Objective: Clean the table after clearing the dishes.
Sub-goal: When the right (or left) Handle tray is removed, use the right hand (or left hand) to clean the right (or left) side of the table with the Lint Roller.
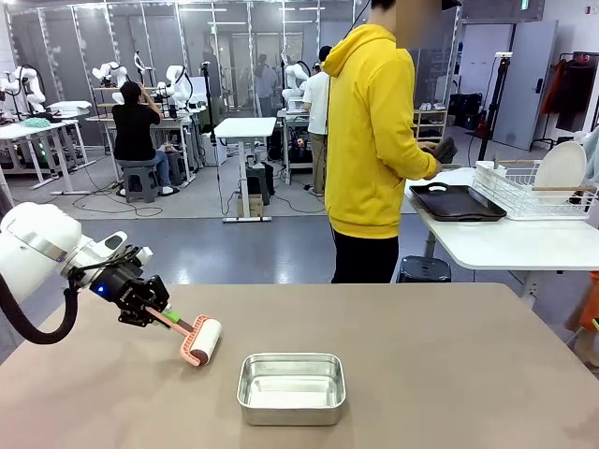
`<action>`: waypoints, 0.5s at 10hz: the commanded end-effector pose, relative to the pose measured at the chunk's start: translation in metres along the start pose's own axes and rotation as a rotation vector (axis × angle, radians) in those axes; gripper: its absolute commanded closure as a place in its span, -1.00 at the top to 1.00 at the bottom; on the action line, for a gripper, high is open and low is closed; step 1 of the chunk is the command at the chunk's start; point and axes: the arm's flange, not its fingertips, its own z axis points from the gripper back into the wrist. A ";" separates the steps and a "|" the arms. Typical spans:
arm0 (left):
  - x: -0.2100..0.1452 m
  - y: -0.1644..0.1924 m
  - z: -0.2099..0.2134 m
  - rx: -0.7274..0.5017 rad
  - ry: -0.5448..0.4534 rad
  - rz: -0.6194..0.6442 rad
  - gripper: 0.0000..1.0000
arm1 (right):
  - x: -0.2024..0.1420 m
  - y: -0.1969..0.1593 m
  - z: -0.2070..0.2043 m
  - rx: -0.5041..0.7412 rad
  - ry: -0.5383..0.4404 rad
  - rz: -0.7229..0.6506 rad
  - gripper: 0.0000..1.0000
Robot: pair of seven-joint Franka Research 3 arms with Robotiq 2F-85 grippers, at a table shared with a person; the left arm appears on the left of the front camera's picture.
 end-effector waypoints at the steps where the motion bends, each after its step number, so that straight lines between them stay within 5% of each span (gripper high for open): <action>1: -0.008 0.036 -0.009 0.023 0.005 0.035 -0.59 | 0.000 0.003 -0.001 0.001 -0.001 0.003 1.00; 5: -0.021 0.063 0.014 0.038 -0.021 -0.024 -0.59 | 0.000 0.003 -0.001 0.001 -0.001 0.003 1.00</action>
